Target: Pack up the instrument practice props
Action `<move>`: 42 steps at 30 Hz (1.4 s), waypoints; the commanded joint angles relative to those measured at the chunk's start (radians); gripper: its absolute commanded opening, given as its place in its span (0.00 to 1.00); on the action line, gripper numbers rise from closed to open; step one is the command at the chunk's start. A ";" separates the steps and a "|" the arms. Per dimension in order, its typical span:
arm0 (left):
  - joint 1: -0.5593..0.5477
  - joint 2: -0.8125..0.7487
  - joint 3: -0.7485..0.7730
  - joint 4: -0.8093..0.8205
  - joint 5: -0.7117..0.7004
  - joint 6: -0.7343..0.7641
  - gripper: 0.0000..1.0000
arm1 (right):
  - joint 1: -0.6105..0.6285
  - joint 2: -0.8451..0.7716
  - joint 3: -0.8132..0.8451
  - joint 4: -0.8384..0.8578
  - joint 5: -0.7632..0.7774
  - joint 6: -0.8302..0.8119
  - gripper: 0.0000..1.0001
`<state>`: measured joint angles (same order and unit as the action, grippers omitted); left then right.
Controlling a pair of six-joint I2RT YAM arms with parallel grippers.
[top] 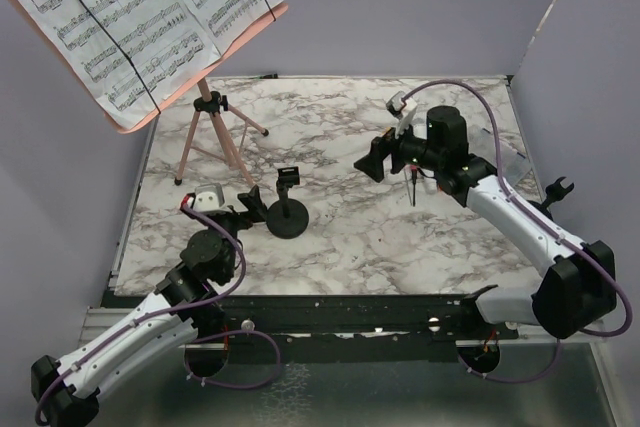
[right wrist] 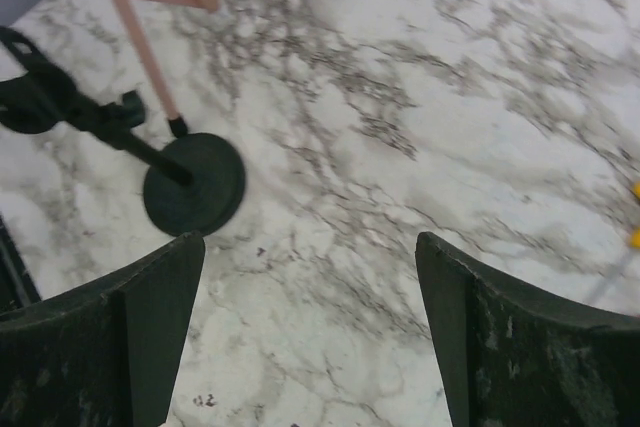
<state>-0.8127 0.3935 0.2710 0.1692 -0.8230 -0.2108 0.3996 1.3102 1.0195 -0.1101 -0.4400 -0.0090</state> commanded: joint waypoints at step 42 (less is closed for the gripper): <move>0.001 -0.008 0.163 -0.215 0.122 0.063 0.99 | 0.425 0.477 0.425 -0.017 -0.294 -0.254 0.28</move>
<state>-0.8127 0.3706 0.4023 -0.0490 -0.7277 -0.1822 0.8135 1.7931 1.4242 -0.1024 -0.7460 -0.2573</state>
